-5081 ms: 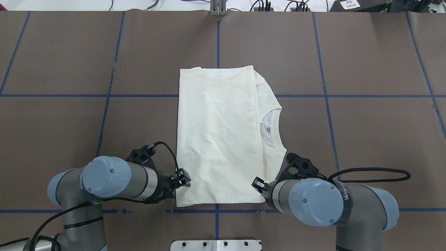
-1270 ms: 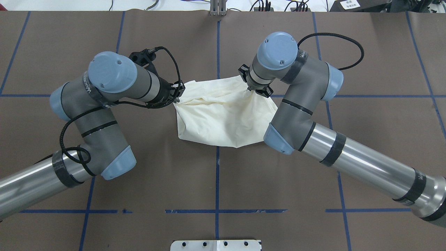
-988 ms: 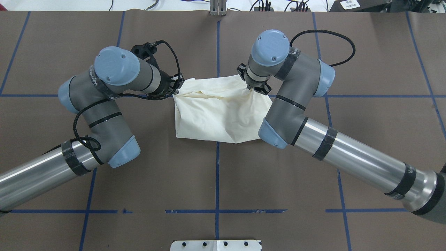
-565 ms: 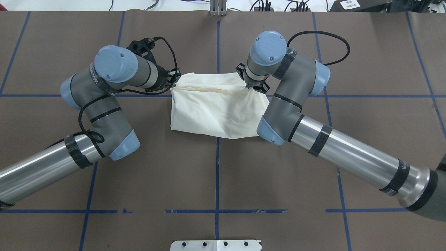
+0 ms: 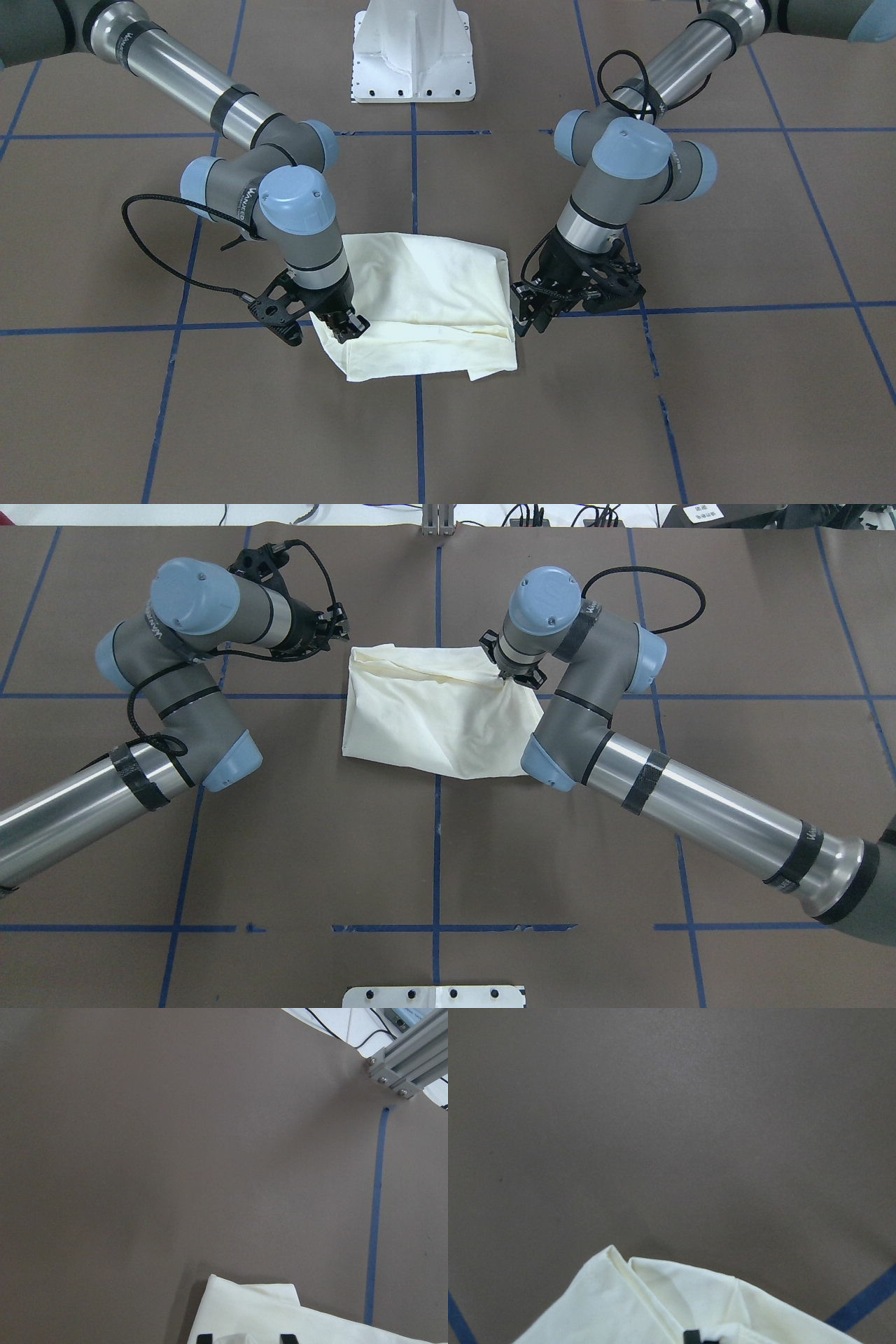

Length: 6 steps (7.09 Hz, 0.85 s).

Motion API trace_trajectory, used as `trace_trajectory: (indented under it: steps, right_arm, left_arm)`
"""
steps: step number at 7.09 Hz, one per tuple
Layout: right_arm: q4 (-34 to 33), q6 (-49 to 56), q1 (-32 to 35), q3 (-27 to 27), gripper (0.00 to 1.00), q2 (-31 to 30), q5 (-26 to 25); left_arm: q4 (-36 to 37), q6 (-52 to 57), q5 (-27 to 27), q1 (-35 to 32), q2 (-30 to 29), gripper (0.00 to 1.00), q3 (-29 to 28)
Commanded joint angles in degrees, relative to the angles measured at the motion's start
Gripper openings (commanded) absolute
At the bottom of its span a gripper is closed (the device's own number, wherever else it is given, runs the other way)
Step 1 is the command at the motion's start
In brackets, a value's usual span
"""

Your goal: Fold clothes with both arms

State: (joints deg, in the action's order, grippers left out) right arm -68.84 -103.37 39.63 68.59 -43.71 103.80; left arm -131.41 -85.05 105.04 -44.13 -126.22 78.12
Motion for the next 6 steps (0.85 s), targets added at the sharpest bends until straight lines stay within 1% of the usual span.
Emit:
trace_trajectory:
  steps: [1, 2, 4, 6]
  right_arm:
    - [0.0, 0.0, 0.1, 0.0, 0.0, -0.1, 0.0]
    - [0.0, 0.0, 0.2, 0.0, 0.0, -0.1, 0.0]
    - [0.0, 0.0, 0.4, 0.0, 0.0, -0.1, 0.3]
    - [0.0, 0.0, 0.4, 0.0, 0.0, -0.1, 0.4]
  left_arm:
    - [-2.6, 3.7, 1.3, 1.3, 2.0, 0.0, 0.1]
    - [-2.8, 4.4, 4.6, 1.6, 3.8, 0.0, 1.1]
    - [-2.5, 4.4, 5.1, 6.0, 4.6, 0.0, 1.9]
    - [-2.8, 4.5, 5.3, 7.5, 4.5, 0.0, 2.5]
